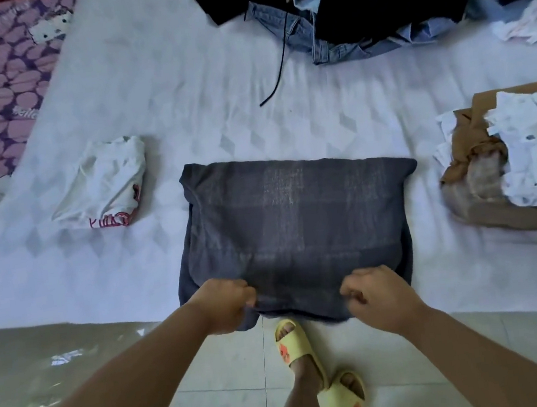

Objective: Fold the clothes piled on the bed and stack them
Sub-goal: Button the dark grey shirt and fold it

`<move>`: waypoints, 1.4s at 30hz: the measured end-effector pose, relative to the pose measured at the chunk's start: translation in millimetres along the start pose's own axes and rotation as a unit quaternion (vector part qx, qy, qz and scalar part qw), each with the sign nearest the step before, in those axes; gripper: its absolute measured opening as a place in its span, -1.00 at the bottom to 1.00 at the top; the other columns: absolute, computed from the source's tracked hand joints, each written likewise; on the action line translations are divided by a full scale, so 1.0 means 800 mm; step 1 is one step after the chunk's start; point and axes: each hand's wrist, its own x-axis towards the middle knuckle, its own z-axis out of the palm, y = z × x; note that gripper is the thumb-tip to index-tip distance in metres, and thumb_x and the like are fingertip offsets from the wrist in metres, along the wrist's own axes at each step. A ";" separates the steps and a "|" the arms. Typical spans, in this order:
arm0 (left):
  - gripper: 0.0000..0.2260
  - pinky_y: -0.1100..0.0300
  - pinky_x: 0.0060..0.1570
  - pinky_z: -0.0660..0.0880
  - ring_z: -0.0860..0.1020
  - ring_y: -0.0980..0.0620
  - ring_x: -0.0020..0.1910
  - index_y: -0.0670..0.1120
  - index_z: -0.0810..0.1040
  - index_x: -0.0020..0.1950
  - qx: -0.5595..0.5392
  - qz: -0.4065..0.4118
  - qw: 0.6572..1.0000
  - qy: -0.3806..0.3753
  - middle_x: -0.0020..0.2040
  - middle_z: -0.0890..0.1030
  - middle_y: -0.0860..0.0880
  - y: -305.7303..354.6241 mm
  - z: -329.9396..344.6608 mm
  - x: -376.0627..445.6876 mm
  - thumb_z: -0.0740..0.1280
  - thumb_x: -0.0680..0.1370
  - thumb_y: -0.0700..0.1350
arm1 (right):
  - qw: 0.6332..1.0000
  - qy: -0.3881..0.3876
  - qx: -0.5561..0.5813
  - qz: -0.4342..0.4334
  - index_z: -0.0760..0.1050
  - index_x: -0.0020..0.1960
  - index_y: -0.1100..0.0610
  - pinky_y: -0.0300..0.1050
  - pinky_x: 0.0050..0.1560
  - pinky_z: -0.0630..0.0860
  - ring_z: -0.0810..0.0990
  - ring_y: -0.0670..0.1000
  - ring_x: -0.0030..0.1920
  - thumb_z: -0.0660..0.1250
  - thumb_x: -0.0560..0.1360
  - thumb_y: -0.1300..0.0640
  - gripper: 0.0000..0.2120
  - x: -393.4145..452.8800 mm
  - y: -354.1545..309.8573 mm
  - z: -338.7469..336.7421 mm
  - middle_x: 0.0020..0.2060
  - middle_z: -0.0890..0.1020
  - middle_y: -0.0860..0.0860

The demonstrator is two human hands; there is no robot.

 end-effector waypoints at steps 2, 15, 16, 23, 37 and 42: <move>-0.83 0.13 -0.14 0.54 0.57 -0.07 -0.04 -0.01 0.57 0.09 0.003 0.020 0.991 0.129 0.03 0.57 -0.03 -0.004 0.001 0.009 0.30 0.51 -0.13 | 0.994 0.109 -0.007 -0.005 0.61 -0.15 0.16 -0.07 -0.20 0.47 0.59 0.09 -0.22 0.22 0.29 0.18 -0.77 0.012 -0.005 0.005 -0.21 0.61 0.03; -0.60 -0.01 0.35 0.19 0.24 -0.11 0.39 0.06 0.43 0.36 -0.101 -0.288 0.924 0.232 0.45 0.24 -0.05 -0.055 -0.012 0.076 0.19 0.57 0.17 | 0.908 0.246 -0.011 0.339 0.46 0.21 0.26 0.15 0.02 0.44 0.47 0.29 0.06 0.34 0.50 0.08 -0.65 0.047 0.048 0.000 0.08 0.51 0.25; -0.59 -0.03 0.39 0.14 0.17 -0.13 0.44 0.05 0.42 0.37 -0.123 -0.299 0.913 0.249 0.50 0.16 -0.09 -0.066 -0.017 0.083 0.23 0.56 0.15 | 0.899 0.234 0.020 0.371 0.35 0.34 0.25 0.19 0.13 0.42 0.42 0.31 0.17 0.34 0.50 0.04 -0.50 0.055 0.057 -0.002 0.20 0.45 0.28; -0.44 -0.07 0.45 -0.25 -0.24 -0.10 0.53 0.05 0.09 0.55 -0.040 -0.290 0.932 0.214 0.57 -0.18 -0.07 -0.144 -0.062 0.138 0.18 0.59 0.12 | 0.924 0.206 -0.050 0.318 -0.10 0.55 0.15 0.21 0.37 0.17 0.10 0.28 0.46 0.30 0.52 -0.06 -0.19 0.122 0.098 -0.030 0.51 0.02 0.26; -0.84 0.13 -0.17 0.33 0.47 -0.05 -0.11 0.00 0.27 -0.08 -0.001 -0.129 0.986 0.102 0.00 0.54 -0.02 -0.194 -0.137 0.215 0.14 0.61 0.04 | 0.944 0.013 -0.221 0.246 0.35 -0.12 0.03 0.05 0.40 0.07 0.49 0.02 0.02 0.18 0.53 0.10 -0.94 0.236 0.123 -0.120 -0.20 0.45 -0.07; -0.83 0.12 -0.22 0.32 0.53 -0.13 -0.07 -0.06 0.37 0.01 0.036 -0.141 0.970 0.192 0.02 0.53 -0.06 -0.208 -0.188 0.236 0.13 0.63 0.03 | 0.927 0.148 -0.248 0.238 0.43 -0.13 0.12 0.13 0.40 0.01 0.49 0.13 -0.01 0.21 0.50 0.21 -0.95 0.270 0.124 -0.168 -0.23 0.43 0.01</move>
